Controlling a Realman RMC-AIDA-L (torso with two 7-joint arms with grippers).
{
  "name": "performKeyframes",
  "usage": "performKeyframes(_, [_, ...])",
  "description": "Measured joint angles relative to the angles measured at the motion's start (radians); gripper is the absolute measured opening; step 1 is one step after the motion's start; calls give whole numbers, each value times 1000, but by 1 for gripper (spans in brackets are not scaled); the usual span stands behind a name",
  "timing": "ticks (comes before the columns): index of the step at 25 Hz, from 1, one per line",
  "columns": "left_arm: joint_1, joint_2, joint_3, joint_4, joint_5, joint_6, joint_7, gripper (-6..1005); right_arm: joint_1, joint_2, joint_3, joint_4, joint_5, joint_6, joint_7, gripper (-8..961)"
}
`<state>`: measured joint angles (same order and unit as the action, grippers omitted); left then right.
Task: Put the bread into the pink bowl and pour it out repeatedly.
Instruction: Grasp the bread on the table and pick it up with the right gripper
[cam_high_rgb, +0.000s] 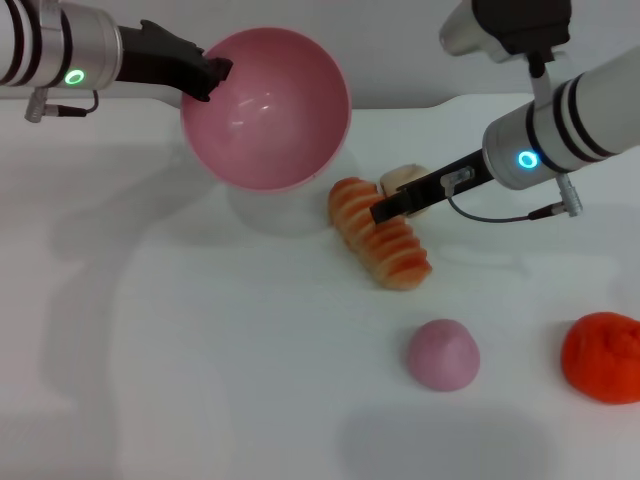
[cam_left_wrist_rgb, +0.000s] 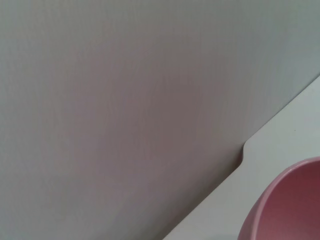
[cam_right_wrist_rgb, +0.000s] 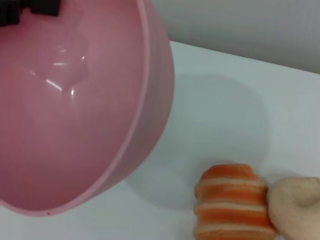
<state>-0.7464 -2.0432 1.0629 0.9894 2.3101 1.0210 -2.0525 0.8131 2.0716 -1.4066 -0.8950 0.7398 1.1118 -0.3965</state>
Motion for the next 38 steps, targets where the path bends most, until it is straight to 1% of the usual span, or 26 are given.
performKeyframes(14, [2,-1,0,0,0,4,0,45,0,8,-21,50,12,-10,2,506])
performKeyframes(22, [6,-2,0,0,0,6,9,45,6,8,-47,85,31,-37,2,500])
performKeyframes(31, [11,-3,0,0,0,7,13,45,29,9,-58,158,38,-70,4,494])
performKeyframes(38, [12,-3,0,0,0,1,24,45,34,9,-58,169,38,-84,12,489])
